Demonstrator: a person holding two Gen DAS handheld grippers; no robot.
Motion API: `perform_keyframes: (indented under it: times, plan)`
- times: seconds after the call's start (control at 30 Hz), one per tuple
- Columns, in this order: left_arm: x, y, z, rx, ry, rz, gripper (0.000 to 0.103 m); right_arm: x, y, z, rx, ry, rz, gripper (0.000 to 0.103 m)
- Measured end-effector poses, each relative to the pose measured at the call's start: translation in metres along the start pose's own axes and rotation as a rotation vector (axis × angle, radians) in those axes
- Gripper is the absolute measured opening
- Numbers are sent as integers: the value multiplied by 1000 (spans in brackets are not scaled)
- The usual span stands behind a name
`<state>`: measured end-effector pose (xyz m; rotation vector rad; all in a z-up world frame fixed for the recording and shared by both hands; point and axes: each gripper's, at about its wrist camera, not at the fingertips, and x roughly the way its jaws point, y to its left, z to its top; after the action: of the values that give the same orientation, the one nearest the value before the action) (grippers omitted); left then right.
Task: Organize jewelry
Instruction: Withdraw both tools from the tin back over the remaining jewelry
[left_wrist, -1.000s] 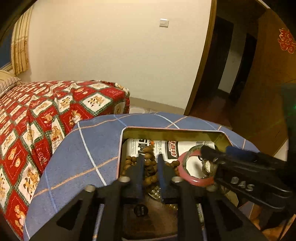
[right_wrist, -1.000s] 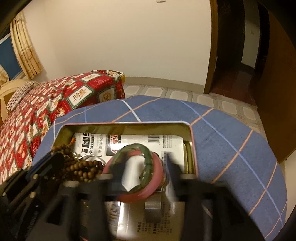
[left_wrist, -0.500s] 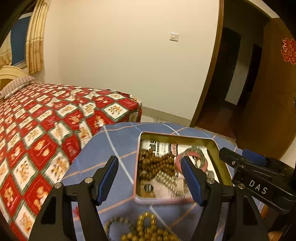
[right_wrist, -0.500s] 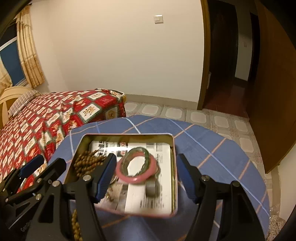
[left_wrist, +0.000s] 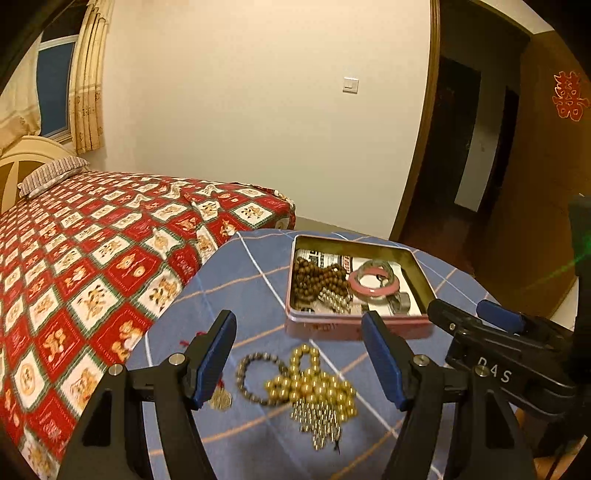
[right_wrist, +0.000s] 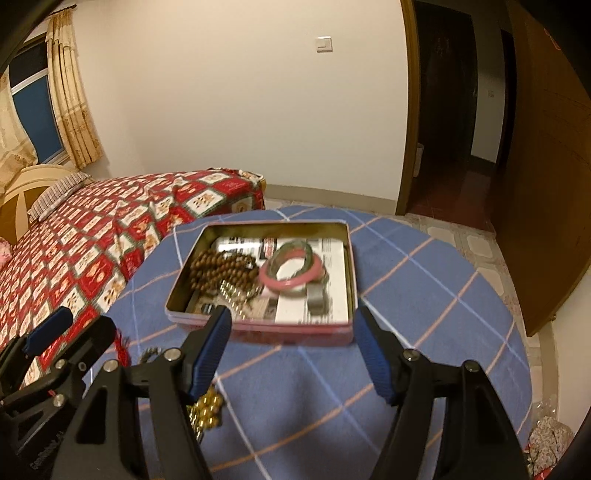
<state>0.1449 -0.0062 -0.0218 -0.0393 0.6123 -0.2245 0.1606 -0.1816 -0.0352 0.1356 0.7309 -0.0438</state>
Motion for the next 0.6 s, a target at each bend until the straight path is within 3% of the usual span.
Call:
perform_keyframes:
  times: [0.6]
  plan:
    - [-47, 21, -52, 15, 9, 30, 71, -38, 13, -51, -17, 1, 6, 71]
